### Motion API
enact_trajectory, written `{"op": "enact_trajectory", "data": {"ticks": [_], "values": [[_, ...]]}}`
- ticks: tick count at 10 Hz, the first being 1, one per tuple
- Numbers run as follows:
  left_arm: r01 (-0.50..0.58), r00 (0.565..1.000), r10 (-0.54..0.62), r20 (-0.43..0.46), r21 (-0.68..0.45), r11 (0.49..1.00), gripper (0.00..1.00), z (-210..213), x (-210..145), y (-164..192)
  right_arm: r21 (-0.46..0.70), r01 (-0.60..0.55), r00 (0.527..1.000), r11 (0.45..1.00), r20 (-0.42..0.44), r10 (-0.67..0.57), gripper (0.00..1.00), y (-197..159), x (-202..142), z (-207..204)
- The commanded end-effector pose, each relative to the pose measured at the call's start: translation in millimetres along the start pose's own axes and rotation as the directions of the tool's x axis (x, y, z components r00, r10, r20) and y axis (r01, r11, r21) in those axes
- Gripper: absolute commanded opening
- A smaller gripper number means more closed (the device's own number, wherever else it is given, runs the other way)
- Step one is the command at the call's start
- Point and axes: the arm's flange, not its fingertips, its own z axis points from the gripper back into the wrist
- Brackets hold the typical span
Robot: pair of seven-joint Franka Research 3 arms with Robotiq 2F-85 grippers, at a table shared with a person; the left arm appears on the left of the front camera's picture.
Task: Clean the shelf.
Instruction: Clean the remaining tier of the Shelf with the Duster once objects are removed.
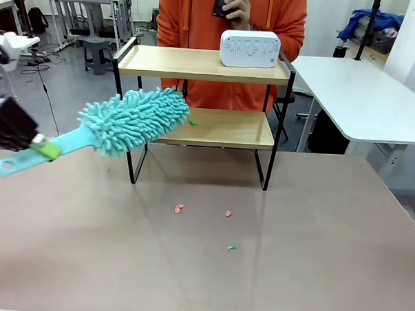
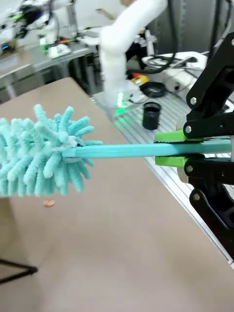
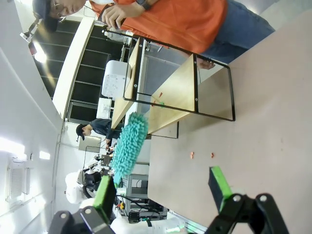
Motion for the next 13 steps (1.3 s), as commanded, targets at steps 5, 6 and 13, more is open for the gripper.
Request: {"op": "enact_trajectory", "data": {"ticks": [5, 6, 13], "values": [[-0.142, 0.964, 0.114, 0.242, 0.101, 0.985, 0.13, -71.9, 31.0, 10.5, 0.022, -0.023, 1.000, 1.000, 0.013, 0.022, 1.00, 0.2, 2.8, -2.3], [-0.147, 0.957, 0.106, 0.271, 0.135, 0.980, 0.13, -82.2, 36.9, 11.5, 0.022, -0.023, 1.000, 1.000, 0.013, 0.022, 1.00, 0.2, 2.8, -2.3], [-0.178, 0.952, 0.089, 0.293, 0.293, 0.939, 0.13, -119.1, 57.9, 19.2, 0.022, -0.023, 1.000, 1.000, 0.013, 0.022, 1.00, 0.2, 2.8, -2.3]]}}
